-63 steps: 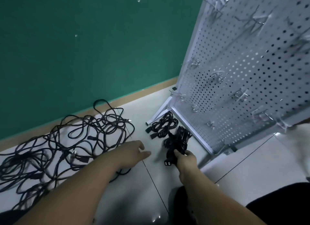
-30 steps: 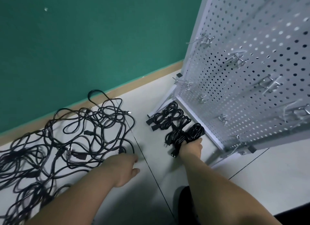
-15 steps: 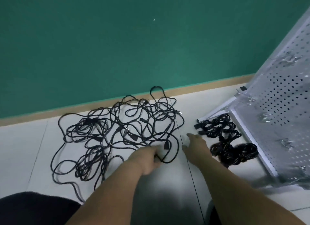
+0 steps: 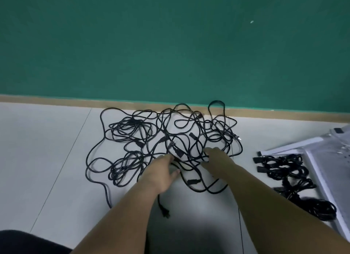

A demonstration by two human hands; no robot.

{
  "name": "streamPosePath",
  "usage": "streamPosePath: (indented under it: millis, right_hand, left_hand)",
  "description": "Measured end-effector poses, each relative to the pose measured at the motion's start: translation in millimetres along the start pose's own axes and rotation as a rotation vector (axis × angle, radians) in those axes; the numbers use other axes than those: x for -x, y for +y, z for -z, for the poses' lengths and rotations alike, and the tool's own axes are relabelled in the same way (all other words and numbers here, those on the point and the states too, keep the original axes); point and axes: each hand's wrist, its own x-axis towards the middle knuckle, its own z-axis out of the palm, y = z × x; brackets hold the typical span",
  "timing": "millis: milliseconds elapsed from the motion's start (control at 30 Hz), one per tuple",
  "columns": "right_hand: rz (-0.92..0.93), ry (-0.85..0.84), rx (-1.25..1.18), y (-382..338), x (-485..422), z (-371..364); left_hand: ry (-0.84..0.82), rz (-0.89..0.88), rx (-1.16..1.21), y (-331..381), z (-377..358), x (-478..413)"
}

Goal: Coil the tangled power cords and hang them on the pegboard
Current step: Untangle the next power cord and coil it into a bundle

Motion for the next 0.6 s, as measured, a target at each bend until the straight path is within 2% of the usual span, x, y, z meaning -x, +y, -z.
streamPosePath:
  millis: [200,333,467,600]
  right_hand:
    - [0.027,-0.096,0.041,-8,-46,-5]
    - [-0.019,-0.157,0.227,-11,-74,-11]
    - [-0.052,-0.197,0.304,-11,-94,-16]
    - [-0.119,-0.11,0.075,-14,-93,-18]
  left_hand:
    - [-0.034,0.022,0.089,-16,-9,-20]
    - [-0.043,0.073,0.148,-30,-16,-28]
    - [-0.077,0.125,0.147,-41,-20,-29]
    - [-0.109,0.154,0.143,-41,-20,-31]
